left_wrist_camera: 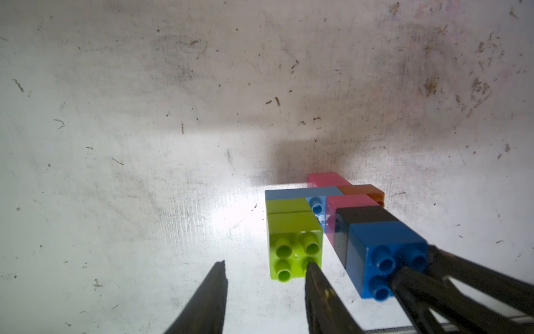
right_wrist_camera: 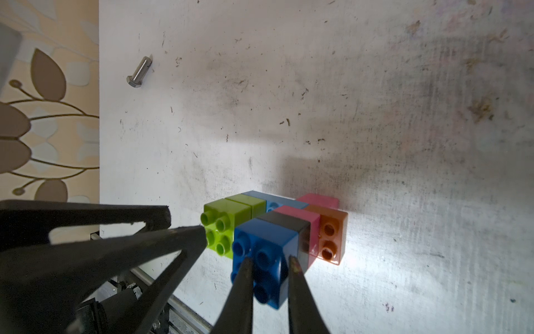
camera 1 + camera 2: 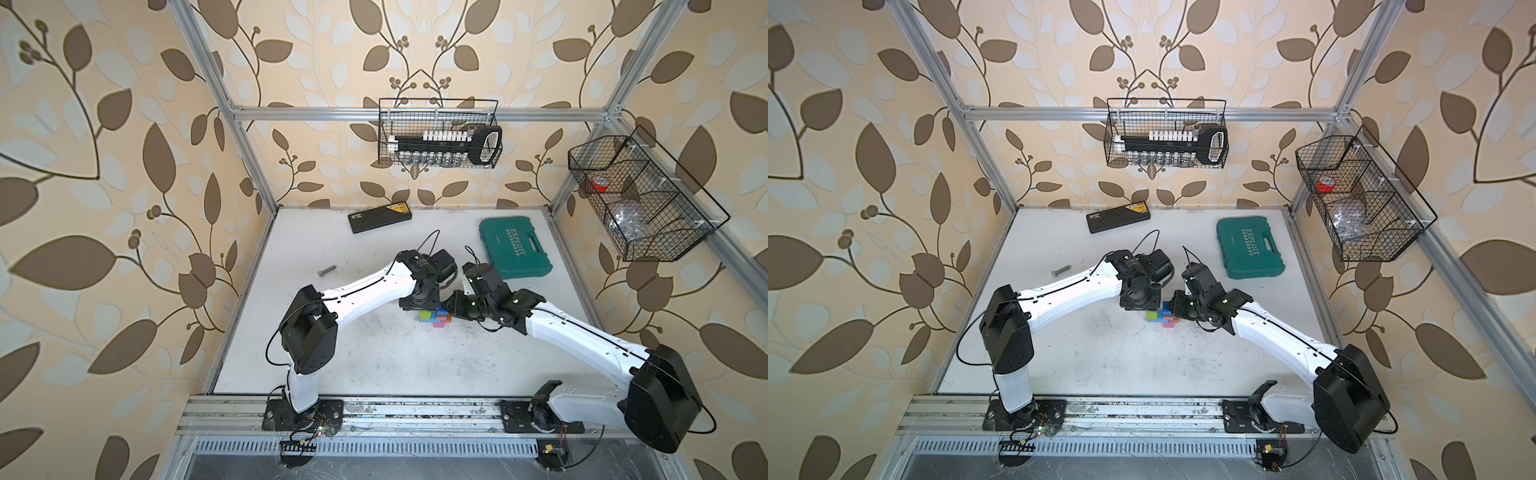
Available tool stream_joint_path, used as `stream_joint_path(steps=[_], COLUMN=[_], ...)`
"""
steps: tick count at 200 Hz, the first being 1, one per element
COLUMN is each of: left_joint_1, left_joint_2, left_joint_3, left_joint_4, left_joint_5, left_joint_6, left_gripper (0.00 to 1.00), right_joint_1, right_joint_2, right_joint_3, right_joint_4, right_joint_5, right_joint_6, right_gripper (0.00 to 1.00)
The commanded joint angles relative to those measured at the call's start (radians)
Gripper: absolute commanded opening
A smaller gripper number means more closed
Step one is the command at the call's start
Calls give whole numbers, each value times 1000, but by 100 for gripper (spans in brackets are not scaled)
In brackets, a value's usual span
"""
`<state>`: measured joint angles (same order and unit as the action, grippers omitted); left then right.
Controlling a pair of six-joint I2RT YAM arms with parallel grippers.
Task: Assemble the number 4 with lego
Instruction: Assemble the lego brick with the lego brick.
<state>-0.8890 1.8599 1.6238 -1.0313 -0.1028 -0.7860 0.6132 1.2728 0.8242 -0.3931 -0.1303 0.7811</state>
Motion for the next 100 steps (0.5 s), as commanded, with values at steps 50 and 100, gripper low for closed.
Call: stream_joint_path(steps=[50,100], left_joint_1=[27,27], left_joint_2=[-56,-34], left_joint_3=[-48,-66], left_joint_4=[50,55], left_joint_5=[52,89], left_joint_6=[5,4], left_gripper=[29,24], right_joint_1=[5,5], right_joint_2=[42,36], right_joint_3=[-28,-32], right_joint_4=[-133,-136], right_joint_5=[21,24], right_joint_6=[-14,-13], right_gripper=[17,17])
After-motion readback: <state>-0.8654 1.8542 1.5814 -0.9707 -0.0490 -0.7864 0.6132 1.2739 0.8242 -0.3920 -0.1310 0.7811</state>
